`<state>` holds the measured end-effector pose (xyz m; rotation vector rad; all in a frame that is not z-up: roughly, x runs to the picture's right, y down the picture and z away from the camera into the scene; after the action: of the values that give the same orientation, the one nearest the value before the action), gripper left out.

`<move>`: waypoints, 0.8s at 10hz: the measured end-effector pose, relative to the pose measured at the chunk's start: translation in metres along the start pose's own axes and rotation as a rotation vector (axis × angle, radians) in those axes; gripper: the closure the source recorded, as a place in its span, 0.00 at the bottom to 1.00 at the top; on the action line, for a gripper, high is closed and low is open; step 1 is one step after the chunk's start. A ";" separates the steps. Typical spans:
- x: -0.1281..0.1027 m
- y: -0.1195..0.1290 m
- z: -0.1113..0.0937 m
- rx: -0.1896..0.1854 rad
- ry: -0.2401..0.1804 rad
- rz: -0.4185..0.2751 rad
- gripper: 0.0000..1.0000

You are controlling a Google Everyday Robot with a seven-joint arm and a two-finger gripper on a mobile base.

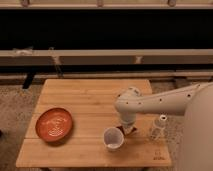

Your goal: Place the pepper in the ceramic bowl

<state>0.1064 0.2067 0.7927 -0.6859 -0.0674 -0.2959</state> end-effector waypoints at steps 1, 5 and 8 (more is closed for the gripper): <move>-0.004 -0.009 -0.010 0.013 -0.008 -0.011 1.00; -0.040 -0.067 -0.051 0.070 -0.066 -0.111 1.00; -0.099 -0.099 -0.078 0.118 -0.121 -0.252 1.00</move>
<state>-0.0197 0.1089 0.7781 -0.5777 -0.2864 -0.4883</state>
